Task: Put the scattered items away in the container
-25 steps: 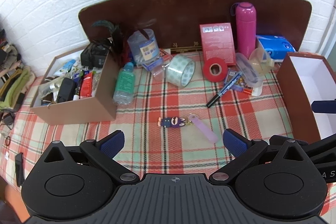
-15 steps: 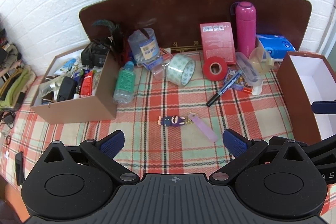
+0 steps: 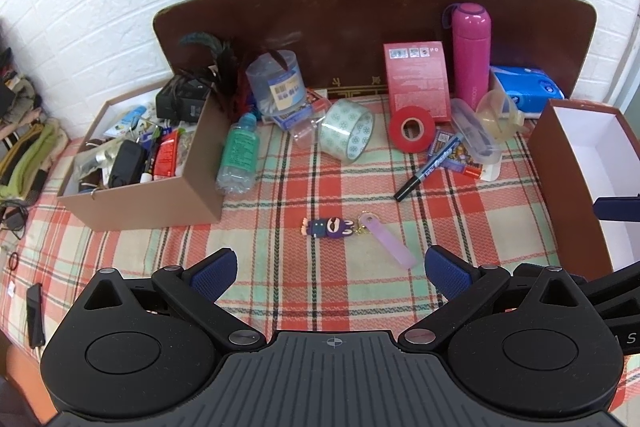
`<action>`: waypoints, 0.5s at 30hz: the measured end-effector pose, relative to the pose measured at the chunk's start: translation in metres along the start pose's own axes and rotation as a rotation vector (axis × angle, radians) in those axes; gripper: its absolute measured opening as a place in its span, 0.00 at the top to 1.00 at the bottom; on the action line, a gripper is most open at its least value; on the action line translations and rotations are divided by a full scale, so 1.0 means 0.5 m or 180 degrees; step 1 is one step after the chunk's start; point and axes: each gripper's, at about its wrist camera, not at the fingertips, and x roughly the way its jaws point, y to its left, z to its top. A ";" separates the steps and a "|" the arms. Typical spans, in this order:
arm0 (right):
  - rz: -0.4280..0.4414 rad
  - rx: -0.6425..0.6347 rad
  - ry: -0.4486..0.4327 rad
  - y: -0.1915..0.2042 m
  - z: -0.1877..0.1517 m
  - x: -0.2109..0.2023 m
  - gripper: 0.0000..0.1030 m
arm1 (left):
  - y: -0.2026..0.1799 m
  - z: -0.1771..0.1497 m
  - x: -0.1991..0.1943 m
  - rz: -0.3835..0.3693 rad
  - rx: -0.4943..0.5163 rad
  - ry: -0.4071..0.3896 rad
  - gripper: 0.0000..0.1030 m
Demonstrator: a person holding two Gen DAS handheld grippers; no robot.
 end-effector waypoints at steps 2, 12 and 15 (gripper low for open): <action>-0.0002 0.0004 0.0002 0.000 0.001 0.000 0.00 | -0.003 0.002 0.001 0.0002 0.0001 0.0007 0.00; 0.0007 0.0012 0.0011 -0.003 0.003 0.003 0.00 | -0.001 0.010 0.003 0.0005 0.0005 0.0017 0.00; 0.0009 0.0012 0.0014 -0.003 0.004 0.005 0.00 | -0.001 0.011 0.004 0.0005 0.0004 0.0020 0.00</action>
